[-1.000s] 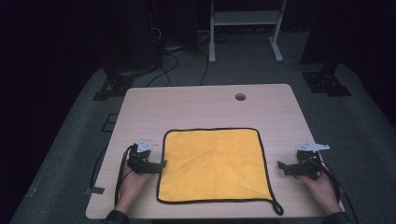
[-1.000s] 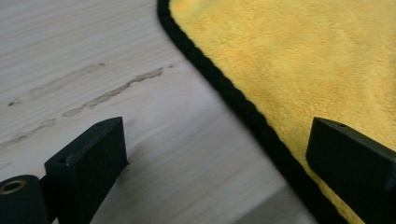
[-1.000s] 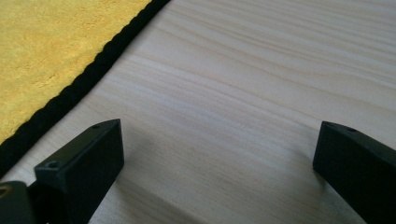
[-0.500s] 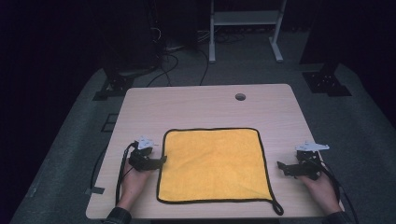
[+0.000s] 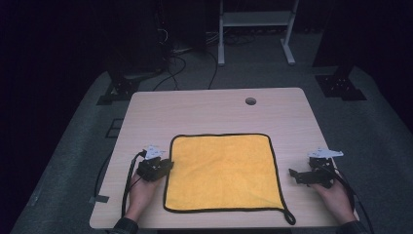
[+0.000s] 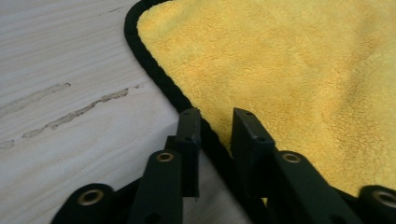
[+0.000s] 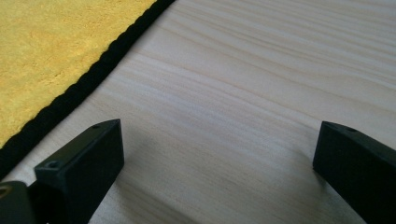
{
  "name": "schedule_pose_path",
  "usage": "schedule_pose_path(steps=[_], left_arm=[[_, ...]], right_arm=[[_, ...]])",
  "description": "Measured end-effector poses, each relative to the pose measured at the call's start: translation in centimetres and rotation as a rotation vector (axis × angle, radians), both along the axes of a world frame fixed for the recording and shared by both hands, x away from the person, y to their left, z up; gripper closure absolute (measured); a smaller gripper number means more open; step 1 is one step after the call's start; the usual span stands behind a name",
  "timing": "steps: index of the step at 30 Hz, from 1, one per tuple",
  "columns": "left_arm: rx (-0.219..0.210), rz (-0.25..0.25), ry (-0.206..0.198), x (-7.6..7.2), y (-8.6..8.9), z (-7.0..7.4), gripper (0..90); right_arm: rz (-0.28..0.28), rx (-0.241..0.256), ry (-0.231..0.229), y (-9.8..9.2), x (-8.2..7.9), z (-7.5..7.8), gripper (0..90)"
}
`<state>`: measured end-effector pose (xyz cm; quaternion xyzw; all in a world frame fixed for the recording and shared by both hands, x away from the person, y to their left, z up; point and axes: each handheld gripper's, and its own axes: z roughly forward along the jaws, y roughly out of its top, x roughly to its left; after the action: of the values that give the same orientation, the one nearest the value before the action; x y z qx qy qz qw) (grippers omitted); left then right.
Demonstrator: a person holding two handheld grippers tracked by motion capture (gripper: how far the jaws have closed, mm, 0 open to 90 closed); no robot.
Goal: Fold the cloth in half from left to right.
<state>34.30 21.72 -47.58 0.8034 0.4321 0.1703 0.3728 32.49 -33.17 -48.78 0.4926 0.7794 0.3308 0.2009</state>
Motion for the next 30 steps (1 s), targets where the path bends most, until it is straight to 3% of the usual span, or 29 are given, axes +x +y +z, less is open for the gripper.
schedule_pose_path(steps=[4, 7, 12, 19, 30], left_arm=[[-0.058, 0.002, 0.026, 0.2, 0.4, -0.2, 85.2], [-0.062, -0.007, 0.024, 0.2, 0.5, -0.2, 86.1], [-0.114, -0.016, 0.038, 0.4, 1.1, -0.2, 87.3], [-0.246, -0.040, 0.023, 0.1, 1.5, 0.7, 87.5], [-0.324, -0.147, 0.002, 0.4, -0.9, 1.9, 87.5]], right_arm=[[0.002, 0.000, 0.000, 0.0, 0.0, 0.0, 1.1], [0.002, 0.000, 0.000, 0.0, 0.0, 0.0, 1.1], [0.005, 0.000, 0.000, 0.0, 0.0, 0.0, 1.1], [0.005, 0.000, 0.000, 0.0, 0.0, 0.0, 1.1], [0.005, 0.000, 0.000, 0.0, 0.0, 0.0, 1.1]])
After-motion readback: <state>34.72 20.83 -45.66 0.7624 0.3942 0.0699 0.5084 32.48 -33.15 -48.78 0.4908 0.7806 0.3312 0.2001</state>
